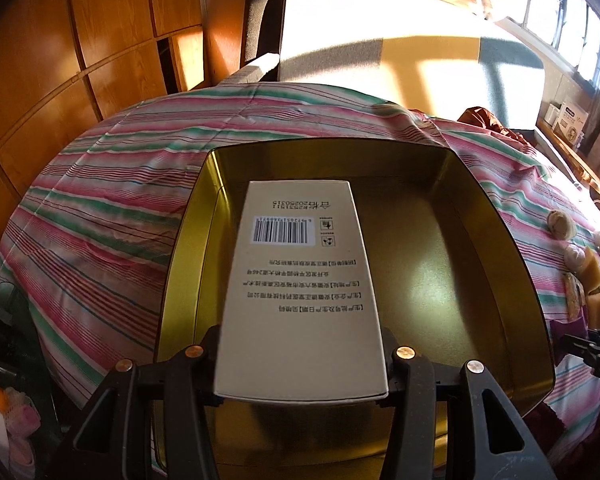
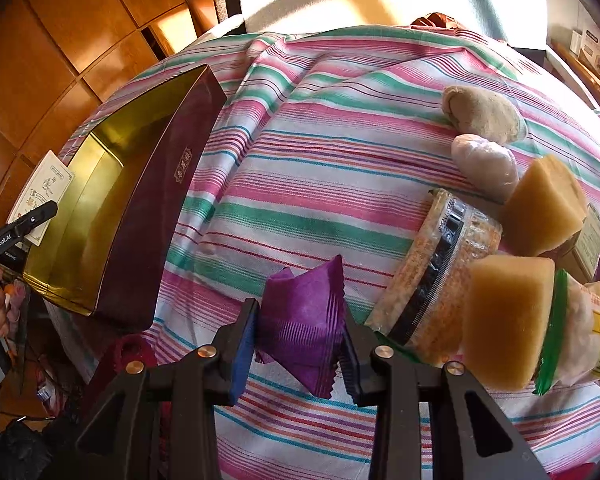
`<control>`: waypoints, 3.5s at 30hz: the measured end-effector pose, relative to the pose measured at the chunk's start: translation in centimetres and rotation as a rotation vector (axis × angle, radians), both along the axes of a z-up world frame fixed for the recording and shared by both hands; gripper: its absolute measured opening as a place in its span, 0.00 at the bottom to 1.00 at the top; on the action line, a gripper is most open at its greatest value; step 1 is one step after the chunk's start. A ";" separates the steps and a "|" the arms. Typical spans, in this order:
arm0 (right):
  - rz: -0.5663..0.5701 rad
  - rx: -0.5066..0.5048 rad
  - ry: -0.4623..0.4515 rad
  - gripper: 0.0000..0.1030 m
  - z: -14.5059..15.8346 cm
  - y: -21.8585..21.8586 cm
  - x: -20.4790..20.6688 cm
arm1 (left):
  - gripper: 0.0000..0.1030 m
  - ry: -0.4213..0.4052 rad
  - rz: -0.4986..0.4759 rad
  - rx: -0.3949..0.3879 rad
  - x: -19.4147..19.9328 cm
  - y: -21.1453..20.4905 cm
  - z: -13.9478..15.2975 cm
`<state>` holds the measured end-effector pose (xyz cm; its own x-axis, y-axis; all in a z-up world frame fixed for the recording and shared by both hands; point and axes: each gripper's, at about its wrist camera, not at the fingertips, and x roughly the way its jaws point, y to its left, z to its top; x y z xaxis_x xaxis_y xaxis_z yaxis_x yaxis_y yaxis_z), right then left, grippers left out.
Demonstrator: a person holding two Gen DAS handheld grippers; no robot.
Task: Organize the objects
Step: 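Lower the white box into the gold tray and open the left gripper while the right carries the purple packet, then release the purple packet into the gold tray and withdraw the right gripper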
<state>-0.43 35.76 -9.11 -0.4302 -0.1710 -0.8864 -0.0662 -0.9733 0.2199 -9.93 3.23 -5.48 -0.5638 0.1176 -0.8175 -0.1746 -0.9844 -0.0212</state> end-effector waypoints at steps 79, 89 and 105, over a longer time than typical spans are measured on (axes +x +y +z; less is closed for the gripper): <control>0.019 0.153 0.231 0.42 4.4 -21.4 -15.1 | 0.90 0.166 0.187 0.069 7.1 -9.1 2.8; -0.023 0.248 0.323 0.42 6.9 -19.0 -9.7 | 0.90 0.192 0.154 0.082 7.8 -7.7 3.8; -0.203 0.220 0.287 0.42 6.4 -9.4 -1.4 | 0.90 0.204 -0.021 0.074 8.7 -2.0 4.7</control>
